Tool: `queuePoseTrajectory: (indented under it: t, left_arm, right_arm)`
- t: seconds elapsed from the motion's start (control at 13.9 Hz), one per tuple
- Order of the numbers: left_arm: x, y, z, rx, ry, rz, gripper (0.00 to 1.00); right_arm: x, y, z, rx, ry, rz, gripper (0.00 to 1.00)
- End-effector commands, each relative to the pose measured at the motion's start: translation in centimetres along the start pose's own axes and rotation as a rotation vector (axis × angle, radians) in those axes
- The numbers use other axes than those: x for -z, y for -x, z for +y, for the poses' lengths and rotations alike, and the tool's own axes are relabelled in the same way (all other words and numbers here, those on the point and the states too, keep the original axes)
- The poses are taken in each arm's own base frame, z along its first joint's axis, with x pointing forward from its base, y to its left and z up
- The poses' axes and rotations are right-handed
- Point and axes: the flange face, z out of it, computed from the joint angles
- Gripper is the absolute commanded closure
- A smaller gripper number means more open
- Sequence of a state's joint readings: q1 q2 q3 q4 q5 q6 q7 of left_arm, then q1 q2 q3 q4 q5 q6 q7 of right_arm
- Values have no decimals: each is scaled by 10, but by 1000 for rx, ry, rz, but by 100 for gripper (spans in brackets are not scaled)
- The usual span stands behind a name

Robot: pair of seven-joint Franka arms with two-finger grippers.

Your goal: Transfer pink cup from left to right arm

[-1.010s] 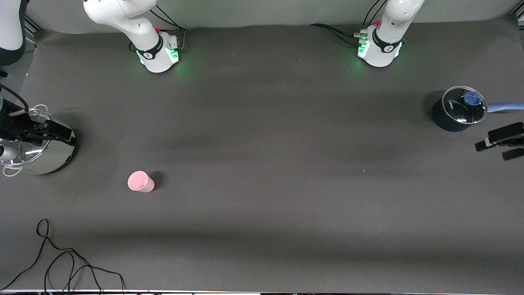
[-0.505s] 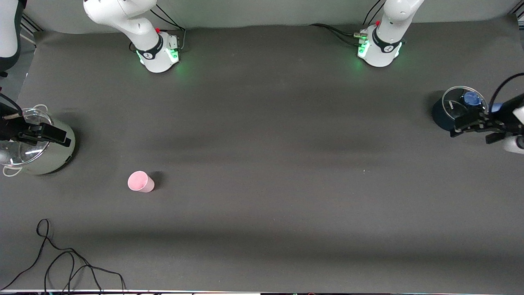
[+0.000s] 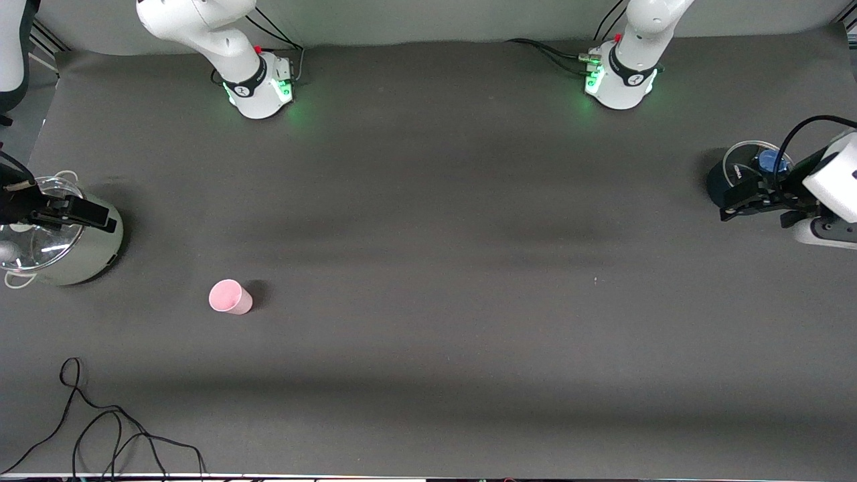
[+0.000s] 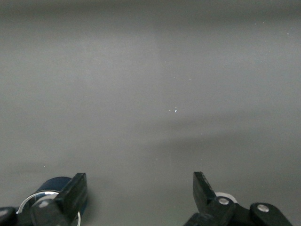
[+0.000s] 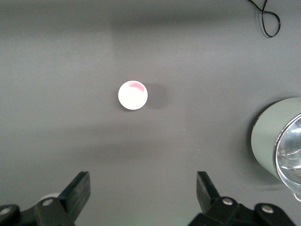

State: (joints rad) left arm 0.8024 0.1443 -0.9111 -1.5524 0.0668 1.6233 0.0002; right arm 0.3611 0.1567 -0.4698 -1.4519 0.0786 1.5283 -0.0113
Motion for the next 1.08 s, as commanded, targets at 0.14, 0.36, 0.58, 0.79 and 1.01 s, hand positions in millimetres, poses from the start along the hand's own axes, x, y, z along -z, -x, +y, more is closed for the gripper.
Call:
queuePoseTrajectory:
  t: [0.14,0.36,0.58,0.79,1.01]
  left_arm:
    - [5,6,13,29,-76,3,0]
    - [6,8,15,33,-89,1,0]
    - [13,14,11,27,-61,9,0]
    - [11,22,14,21,-59,5,0]
    - [12,29,19,15,-58,18,0]
  right_arm:
    - [18,20,21,-18,-6,18,0]
    - [12,40,26,-15,-23,71,0]
    - [20,52,22,-8,-27,123,0]
    - [30,61,20,5,26,93,0]
    - [33,65,24,1,32,52,0]
